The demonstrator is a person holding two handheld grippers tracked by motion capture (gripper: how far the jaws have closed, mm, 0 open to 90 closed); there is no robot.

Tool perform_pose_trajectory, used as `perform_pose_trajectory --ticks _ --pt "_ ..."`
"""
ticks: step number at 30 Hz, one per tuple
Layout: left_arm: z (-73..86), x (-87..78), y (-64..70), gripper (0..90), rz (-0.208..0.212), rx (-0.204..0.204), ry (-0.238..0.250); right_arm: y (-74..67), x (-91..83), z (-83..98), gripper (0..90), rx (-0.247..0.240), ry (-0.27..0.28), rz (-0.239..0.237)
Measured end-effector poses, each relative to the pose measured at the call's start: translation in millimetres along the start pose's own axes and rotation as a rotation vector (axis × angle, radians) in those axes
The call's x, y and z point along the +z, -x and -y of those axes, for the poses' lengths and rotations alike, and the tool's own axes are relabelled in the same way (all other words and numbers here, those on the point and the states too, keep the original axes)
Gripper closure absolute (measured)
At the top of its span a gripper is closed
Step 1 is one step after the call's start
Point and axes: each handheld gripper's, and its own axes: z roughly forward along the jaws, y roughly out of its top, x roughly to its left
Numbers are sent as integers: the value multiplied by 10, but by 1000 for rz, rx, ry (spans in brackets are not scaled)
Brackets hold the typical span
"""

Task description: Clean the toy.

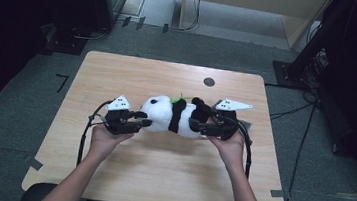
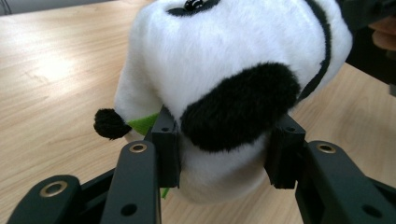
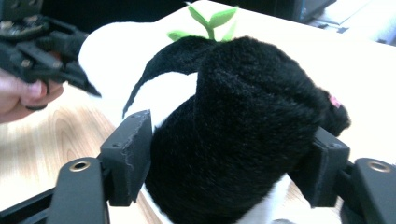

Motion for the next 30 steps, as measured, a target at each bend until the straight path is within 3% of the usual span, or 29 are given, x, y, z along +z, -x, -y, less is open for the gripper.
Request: perform_pose_trajectory --ticks 3,8,10,14,20,21,22,23,24,25,26,29,30 --pt "-13 -45 -55 576 -2 -29 5 40 -32 43 289 2 21 -20" --pt "-41 -125 -169 576 10 -108 27 93 -85 120 270 -31 27 4" --pt "-74 -134 -170 574 33 -127 26 93 -46 168 250 -42 31 -25" --pt "-115 -146 -147 569 64 -144 36 46 100 225 199 -94 -14 -57" --pt "-130 -123 -134 569 110 -211 17 23 240 266 139 -131 -25 -40" --pt "-128 -111 -129 569 114 -223 19 -1 274 266 147 -153 -35 -15" --pt "-126 -99 -117 568 110 -222 17 -55 319 263 228 -207 -60 44" --pt "-123 -89 -99 568 94 -208 11 -55 319 263 228 -207 -60 44" --pt "-121 -80 -88 564 88 -192 2 -70 332 256 288 -223 -77 68" --pt "-121 -73 -79 524 81 -186 -4 -82 327 241 389 -223 -101 90" --pt "-121 -66 -72 502 76 -182 -5 -79 318 231 423 -208 -106 88" --pt "-114 -36 -45 434 36 -116 -7 -61 267 166 462 -172 -119 80" --pt "-105 -28 -46 346 37 -96 1 -45 209 113 475 -156 -117 83"
